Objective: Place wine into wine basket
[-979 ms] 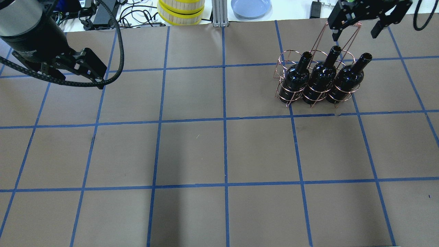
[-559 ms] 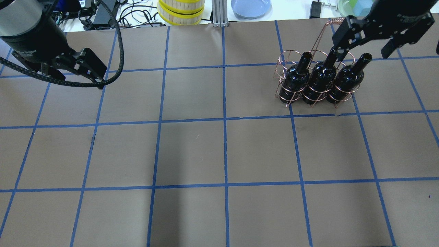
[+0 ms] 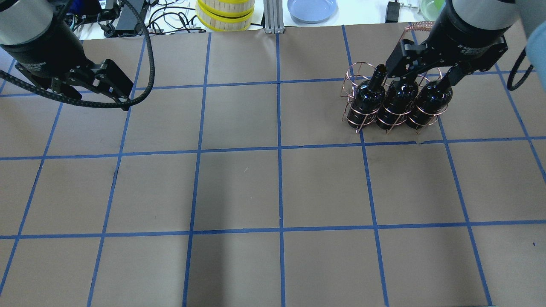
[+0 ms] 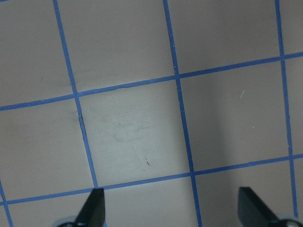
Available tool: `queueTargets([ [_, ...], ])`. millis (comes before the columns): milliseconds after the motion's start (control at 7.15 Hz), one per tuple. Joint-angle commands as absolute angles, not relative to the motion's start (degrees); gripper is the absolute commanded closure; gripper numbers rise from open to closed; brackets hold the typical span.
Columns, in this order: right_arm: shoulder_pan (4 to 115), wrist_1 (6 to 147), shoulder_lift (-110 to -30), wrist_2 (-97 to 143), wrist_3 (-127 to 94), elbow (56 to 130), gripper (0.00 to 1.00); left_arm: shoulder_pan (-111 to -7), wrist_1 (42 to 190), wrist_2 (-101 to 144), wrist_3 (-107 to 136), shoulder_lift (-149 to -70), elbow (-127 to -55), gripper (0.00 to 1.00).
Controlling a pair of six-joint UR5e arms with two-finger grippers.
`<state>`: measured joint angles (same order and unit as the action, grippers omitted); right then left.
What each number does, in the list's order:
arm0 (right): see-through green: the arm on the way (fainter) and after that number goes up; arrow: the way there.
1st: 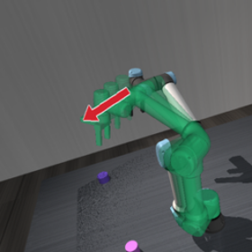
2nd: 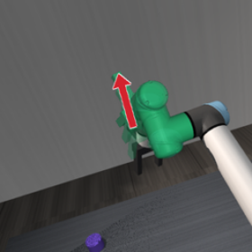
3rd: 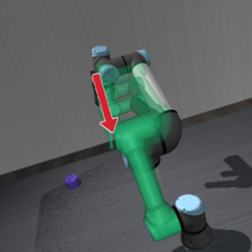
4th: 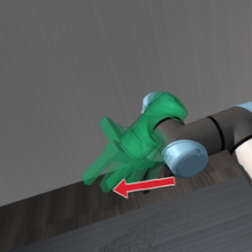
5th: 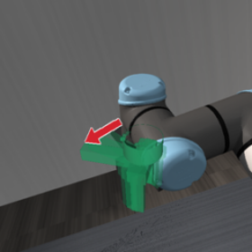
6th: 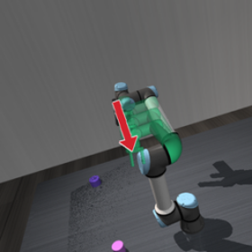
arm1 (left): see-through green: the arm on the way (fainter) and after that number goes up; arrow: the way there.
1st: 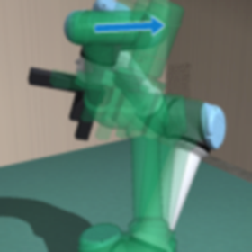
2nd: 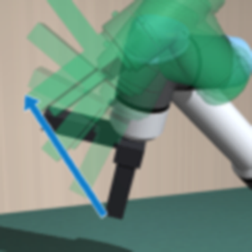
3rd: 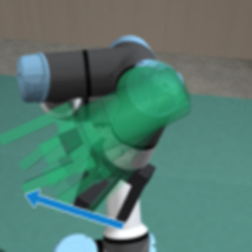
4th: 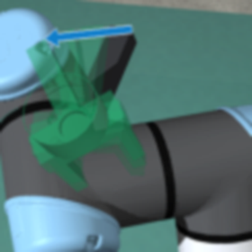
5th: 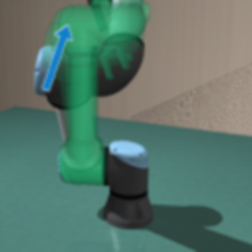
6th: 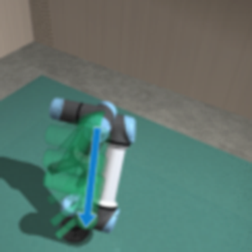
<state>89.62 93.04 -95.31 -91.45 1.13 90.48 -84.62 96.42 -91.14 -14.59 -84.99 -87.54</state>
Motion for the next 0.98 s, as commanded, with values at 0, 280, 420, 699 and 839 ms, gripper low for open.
queueTargets([
  [0, 91.76, 92.9, -93.87, -94.19, 0.7, 89.3, 0.0, -84.64, 96.42, -91.14, -14.59, -84.99, -87.54, 0.0],
  [280, 91.76, 91.67, -93.87, -93.69, 0.79, 89.21, 0.0, -84.64, 96.42, -91.14, -14.59, -84.99, -87.54, 0.0],
  [420, 91.32, 87.84, -93.61, -90.3, 0.53, 88.86, 0.0, -84.55, 96.42, -91.14, -14.59, -84.99, -87.54, 0.0],
  [699, 91.32, 85.78, -93.78, -89.29, 0.26, 88.68, 0.0, -84.55, 96.42, -91.14, -14.59, -84.99, -87.54, 0.0],
  [839, 91.32, 85.61, -93.95, -90.17, 0.26, 88.68, 0.0, -84.55, 96.42, -91.14, -14.59, -84.99, -87.54, 0.0],
])
